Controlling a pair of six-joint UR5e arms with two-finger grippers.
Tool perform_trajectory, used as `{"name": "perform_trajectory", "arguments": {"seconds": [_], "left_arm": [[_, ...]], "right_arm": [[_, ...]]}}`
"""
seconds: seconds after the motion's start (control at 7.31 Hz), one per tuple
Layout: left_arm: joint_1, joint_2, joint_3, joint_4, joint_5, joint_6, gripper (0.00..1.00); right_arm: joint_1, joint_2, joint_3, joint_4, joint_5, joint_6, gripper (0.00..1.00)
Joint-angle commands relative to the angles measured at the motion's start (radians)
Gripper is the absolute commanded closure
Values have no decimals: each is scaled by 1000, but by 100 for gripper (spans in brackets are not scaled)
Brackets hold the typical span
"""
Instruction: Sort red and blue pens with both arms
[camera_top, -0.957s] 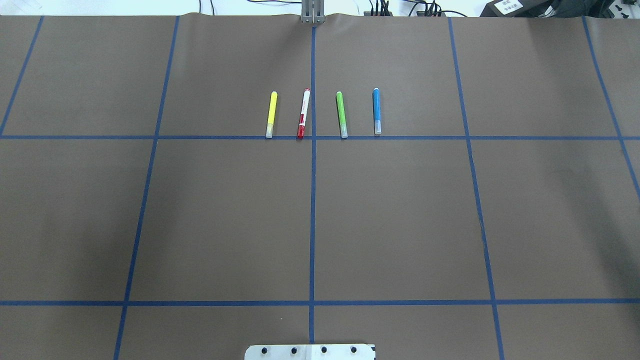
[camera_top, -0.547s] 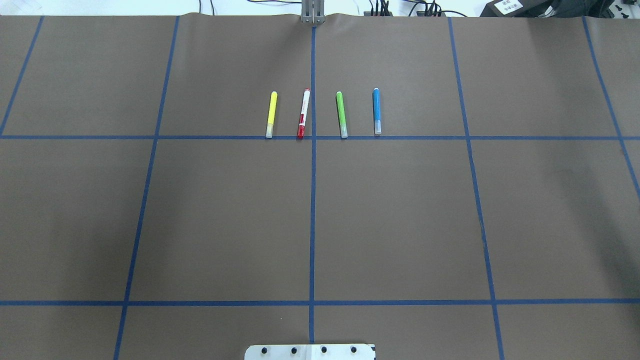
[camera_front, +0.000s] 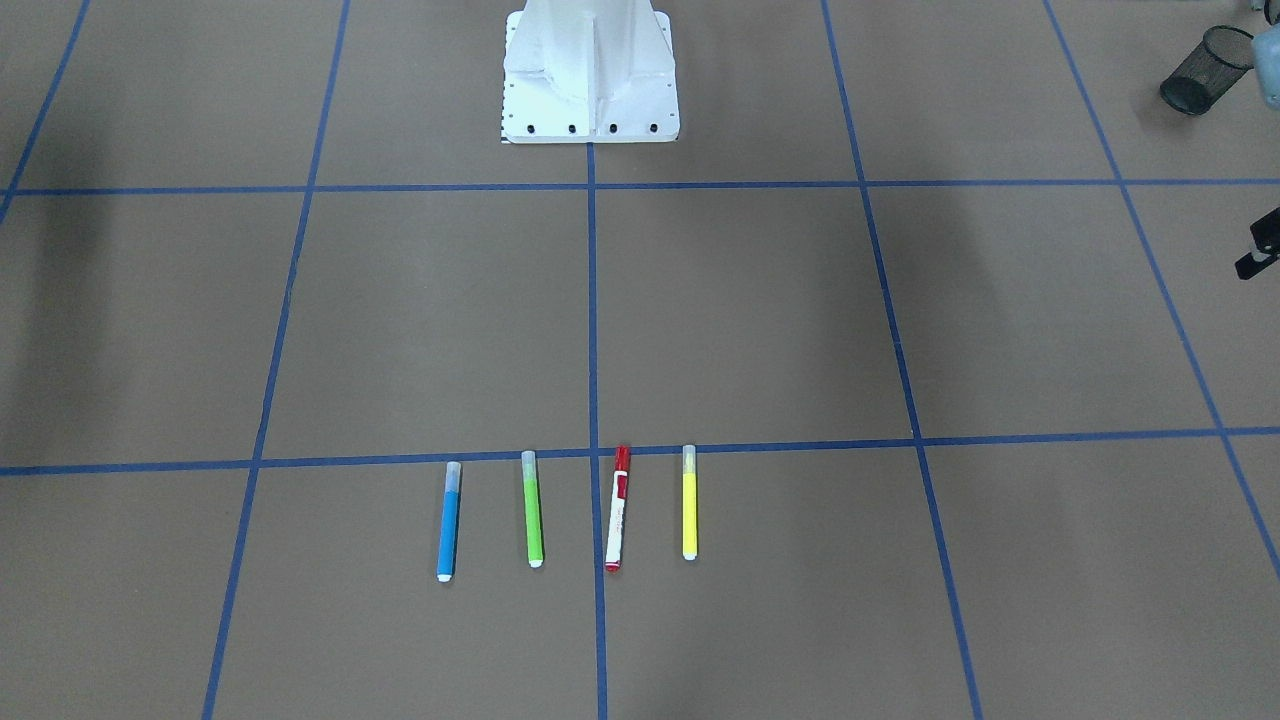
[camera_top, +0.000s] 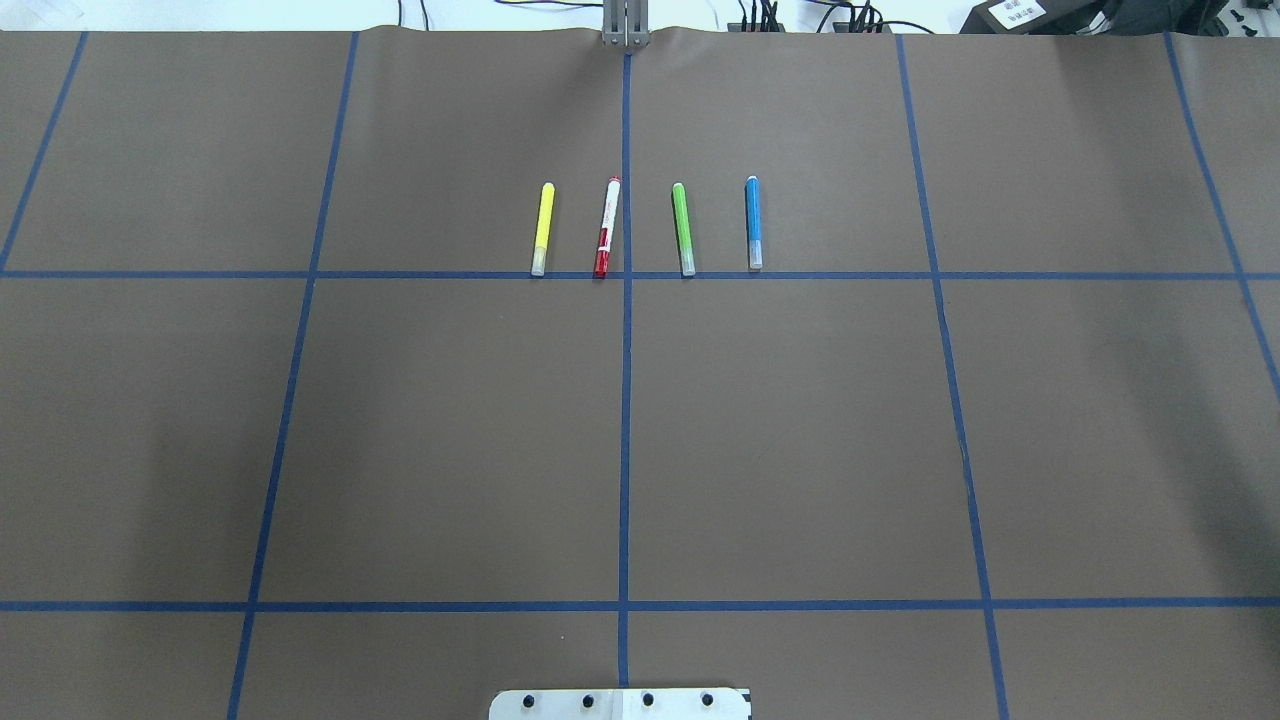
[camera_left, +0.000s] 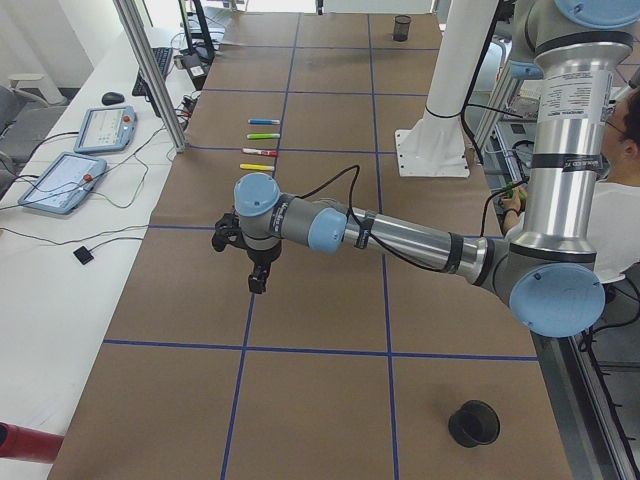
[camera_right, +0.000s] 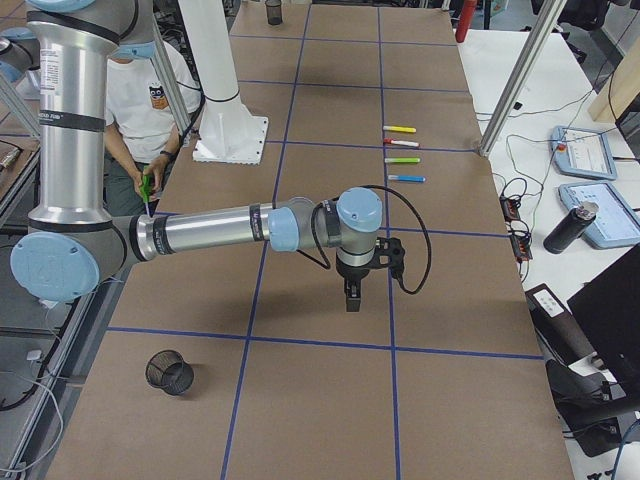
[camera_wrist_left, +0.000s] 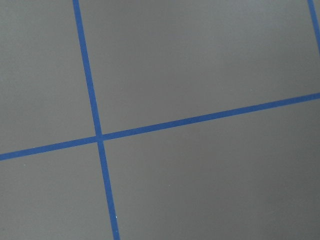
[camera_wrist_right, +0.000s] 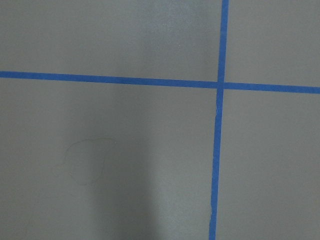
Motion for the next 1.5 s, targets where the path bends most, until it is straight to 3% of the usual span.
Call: {"name": "perform_trajectory", "arguments": {"seconds": [0.0,0.27,0.55,0.82,1.09,1.37], "left_arm": [[131,-118,1,-5,13,-147,1],[260,-239,35,15,88,-245,1],[349,-416,127,104,120,-276,1],[409,-554,230,107,131,-289,1],[469,-753,411,104,164,-380,1],[519,-861,533,69,200,-409,3]], "right_arm": [[9,-16,7,2,6,0,0],[16,-34,26,2,6,0,0],[17,-34,27,2,5,-2,0],[23,-33,34,4,2,-2,0],[25,-33,34,4,2,-2,0],[26,-25,34,4,-1,-2,0]]}}
